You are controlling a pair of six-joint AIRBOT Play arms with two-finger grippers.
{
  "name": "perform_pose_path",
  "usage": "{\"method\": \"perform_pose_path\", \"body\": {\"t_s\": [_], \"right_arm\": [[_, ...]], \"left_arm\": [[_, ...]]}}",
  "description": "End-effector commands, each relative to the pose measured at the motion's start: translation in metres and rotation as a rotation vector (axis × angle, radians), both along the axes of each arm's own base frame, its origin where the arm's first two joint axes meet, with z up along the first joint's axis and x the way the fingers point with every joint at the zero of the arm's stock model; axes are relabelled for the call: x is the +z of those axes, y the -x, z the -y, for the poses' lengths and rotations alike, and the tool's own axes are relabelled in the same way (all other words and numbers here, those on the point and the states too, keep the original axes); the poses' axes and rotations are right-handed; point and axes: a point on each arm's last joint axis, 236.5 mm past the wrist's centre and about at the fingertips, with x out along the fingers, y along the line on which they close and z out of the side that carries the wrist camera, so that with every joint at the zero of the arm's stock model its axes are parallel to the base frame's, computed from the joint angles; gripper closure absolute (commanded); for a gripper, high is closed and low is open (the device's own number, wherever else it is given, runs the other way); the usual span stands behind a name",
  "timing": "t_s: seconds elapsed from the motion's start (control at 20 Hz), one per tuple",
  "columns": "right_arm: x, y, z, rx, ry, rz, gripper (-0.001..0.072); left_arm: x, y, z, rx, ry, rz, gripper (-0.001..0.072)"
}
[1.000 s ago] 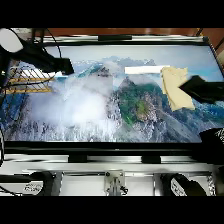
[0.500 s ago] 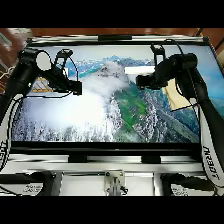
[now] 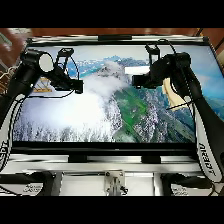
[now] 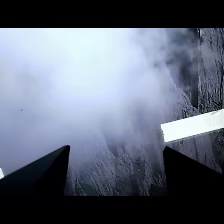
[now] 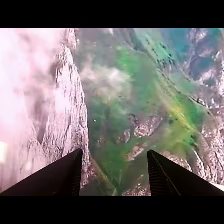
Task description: Fold the shirts.
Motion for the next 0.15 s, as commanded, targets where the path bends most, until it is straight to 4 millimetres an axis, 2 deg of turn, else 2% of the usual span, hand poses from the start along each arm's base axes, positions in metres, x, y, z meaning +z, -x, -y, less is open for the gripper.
{"method": "perform_pose_path", "body": {"t_s": [0.0,0.1], "right_arm": [[0.0036,-0.0069,-0.0026,-0.003,-0.011,0.031,0.0182],[0.0057,-0.0105,-0.0035,-0.005,-0.017,0.048,0.0182]], "left_arm": [[0.0002,-0.0016,0.0001,-0.056,-0.018,0.017,0.0035],[0.0003,-0.0017,0.0002,-0.059,-0.018,0.018,0.0035]]}}
